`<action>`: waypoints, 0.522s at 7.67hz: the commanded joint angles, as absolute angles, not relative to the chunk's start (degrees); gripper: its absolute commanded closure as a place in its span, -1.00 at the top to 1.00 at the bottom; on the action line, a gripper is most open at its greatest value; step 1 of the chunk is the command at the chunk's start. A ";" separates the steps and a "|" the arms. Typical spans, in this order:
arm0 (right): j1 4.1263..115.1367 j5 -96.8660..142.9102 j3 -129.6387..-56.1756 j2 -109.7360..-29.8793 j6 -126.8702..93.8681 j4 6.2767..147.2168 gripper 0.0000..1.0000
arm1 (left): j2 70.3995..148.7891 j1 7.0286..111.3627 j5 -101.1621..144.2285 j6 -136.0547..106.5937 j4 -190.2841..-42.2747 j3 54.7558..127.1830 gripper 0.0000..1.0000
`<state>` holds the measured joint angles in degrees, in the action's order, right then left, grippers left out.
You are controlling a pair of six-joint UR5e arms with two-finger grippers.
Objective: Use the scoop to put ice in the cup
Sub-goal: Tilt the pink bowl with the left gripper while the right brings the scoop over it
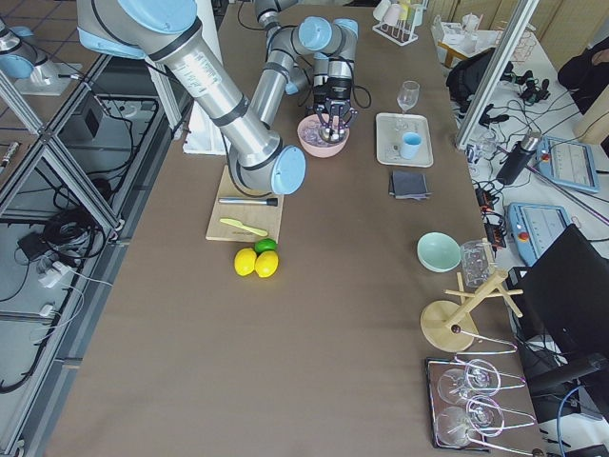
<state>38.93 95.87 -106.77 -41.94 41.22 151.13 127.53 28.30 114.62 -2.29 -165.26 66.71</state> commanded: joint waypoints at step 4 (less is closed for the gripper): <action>34.01 92.46 -99.33 -38.95 37.27 152.75 -1.00 | 127.44 28.30 114.61 -2.29 -165.41 66.97 0.97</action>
<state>34.31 92.56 -101.67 -40.57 37.96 152.71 127.50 28.30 114.61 -2.28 -165.33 66.89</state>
